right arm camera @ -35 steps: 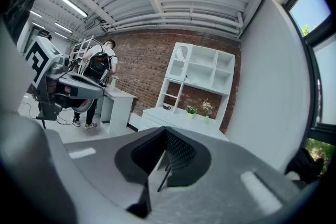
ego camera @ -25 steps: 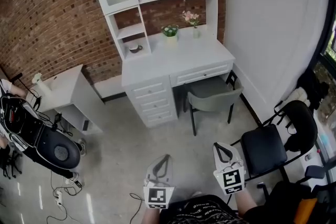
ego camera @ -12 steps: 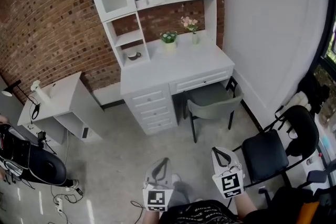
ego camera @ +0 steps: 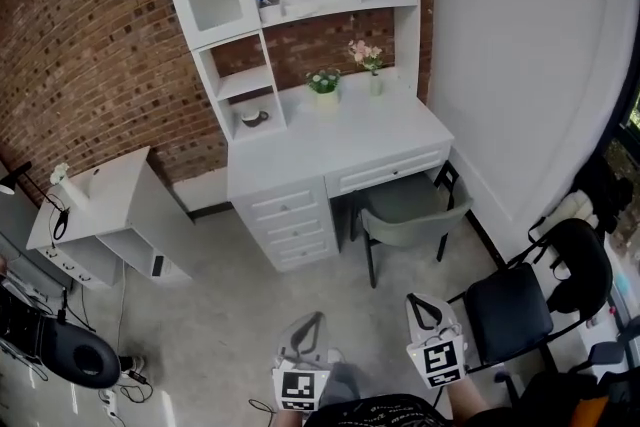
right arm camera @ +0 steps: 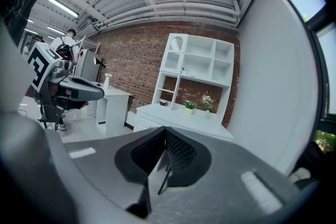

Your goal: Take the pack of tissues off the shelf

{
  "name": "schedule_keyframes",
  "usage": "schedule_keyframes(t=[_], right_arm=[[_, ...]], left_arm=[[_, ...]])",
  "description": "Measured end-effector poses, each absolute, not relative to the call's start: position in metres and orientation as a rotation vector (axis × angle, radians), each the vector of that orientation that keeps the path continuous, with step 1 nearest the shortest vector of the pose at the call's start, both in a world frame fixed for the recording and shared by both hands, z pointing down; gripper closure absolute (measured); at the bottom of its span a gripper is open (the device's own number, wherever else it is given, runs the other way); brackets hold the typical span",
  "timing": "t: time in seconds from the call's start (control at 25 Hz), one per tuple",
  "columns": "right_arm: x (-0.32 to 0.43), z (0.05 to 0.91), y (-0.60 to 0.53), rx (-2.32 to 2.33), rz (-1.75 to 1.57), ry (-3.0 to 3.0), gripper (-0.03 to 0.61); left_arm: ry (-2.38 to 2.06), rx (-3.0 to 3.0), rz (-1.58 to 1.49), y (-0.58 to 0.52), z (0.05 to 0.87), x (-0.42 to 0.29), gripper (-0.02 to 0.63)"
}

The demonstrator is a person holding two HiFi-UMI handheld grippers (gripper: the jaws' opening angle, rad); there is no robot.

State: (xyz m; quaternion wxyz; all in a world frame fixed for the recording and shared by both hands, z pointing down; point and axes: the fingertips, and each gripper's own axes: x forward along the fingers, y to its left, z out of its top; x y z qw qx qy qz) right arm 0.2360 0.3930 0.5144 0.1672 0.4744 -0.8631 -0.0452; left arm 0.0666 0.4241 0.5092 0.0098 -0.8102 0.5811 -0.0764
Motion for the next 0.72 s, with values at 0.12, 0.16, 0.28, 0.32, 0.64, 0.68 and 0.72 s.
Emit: schedule_keyframes(t=[0.12, 0.16, 0.28, 0.32, 0.64, 0.68, 0.72], right_arm=[[0.228, 0.511, 0.368, 1.364, -0.136, -2.447, 0.574], [0.225, 0.508, 0.360, 1.371, -0.127, -2.448, 0.574], [0.216, 0.498, 0.333, 1.413, -0.075, -2.468, 0.574], [0.212, 0.496, 0.323, 1.425, -0.071, -2.470, 0.574], [0.179, 0.501, 0.263, 1.490, -0.004, -2.425, 0.574], [0.173, 0.502, 0.257, 1.493, 0.002, -2.421, 0.574], [0.169, 0.503, 0.252, 1.494, 0.006, -2.417, 0.574]], left_arm=[[1.819, -2.521, -0.231, 0.397, 0.507, 0.055, 0.604], [1.821, -2.520, -0.223, 0.388, 0.506, 0.051, 0.604], [1.808, -2.533, -0.200, 0.361, 0.503, 0.040, 0.604], [1.796, -2.538, -0.199, 0.352, 0.502, 0.036, 0.604], [1.787, -2.543, -0.220, 0.285, 0.497, -0.005, 0.604], [1.775, -2.547, -0.225, 0.279, 0.497, -0.009, 0.604], [1.760, -2.551, -0.233, 0.273, 0.498, -0.013, 0.604]])
